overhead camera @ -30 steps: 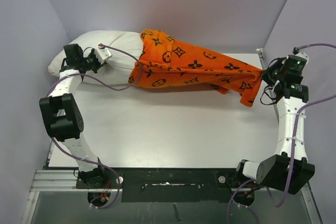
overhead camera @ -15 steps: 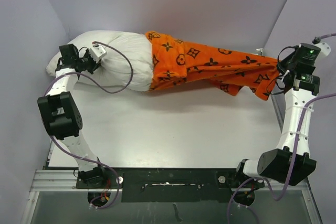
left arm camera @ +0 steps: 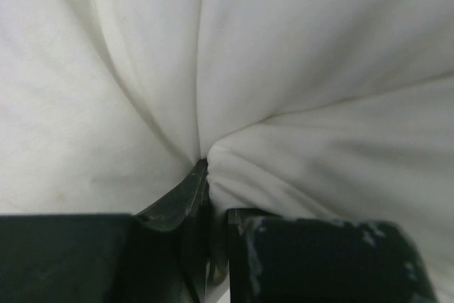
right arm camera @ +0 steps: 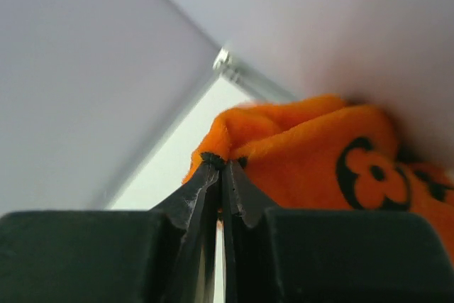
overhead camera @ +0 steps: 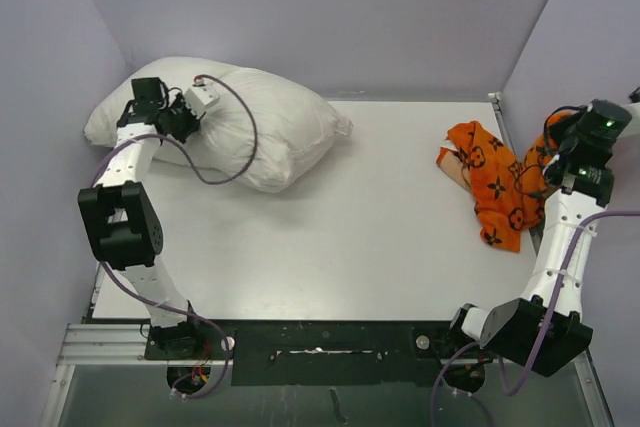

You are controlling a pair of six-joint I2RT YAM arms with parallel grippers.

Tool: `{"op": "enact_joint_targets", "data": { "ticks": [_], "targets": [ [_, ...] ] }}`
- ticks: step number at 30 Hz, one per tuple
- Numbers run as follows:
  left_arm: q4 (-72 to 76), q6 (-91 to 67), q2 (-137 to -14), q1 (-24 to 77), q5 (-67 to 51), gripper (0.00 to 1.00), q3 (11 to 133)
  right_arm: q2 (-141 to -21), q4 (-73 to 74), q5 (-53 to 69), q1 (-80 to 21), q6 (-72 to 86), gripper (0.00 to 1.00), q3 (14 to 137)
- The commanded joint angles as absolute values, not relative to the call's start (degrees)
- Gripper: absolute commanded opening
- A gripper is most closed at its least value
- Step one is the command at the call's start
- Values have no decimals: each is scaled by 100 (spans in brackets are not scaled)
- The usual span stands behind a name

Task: Remove the pillowcase from the pillow
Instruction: Place the pillowcase at the center of the board, then reset both arms

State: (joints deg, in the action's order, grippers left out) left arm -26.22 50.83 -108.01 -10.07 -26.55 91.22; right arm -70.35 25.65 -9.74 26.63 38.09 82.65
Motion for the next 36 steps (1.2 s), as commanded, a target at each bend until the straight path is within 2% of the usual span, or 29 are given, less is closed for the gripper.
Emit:
{"op": "enact_joint_targets", "data": {
  "ticks": [1,5,8,10,12,15,16,20,25,29,32,36],
  "targets": [
    [-3241,4174,-9947,141,-2442,0,9202,-6887,1603,499,2320,3973,0,6965],
    [-3971,3679,-9470,1379,-2729,0,9321,-6945,1387,651,1205,3303,0,6200],
    [-4301,3278,-9304,2212,-2790,0,9672,-7156,1390,515,279,2949,5,6262],
    [-4451,3050,-9284,2569,-2803,0,9983,-7391,1726,439,-142,2663,14,6642],
    [-4590,2981,-9321,2727,-2698,4,10223,-7553,2265,250,-316,2452,36,6979],
    [-4931,2984,-9399,2584,-2542,80,10340,-7364,2872,-281,-278,2350,85,6959],
    [-4929,2912,-9359,2446,-2548,96,10288,-7154,2938,-444,-250,2294,100,6799],
    [-4890,2540,-9123,1605,-3089,98,10125,-6087,2992,-910,-178,2268,98,5932],
    [-5218,2351,-8651,584,-3881,98,10313,-4578,2728,-654,-357,2129,98,4828],
    [-5459,2379,-8195,-566,-4405,98,10206,-4067,2867,-622,-373,1836,98,4497],
    [-4655,2212,-7808,-1479,-4399,98,9277,-4001,2690,-1140,-376,1804,98,4248],
    [-3297,1631,-7556,-2228,-4113,98,7644,-3919,1914,-2228,-384,2679,98,3541]
  ]
}}
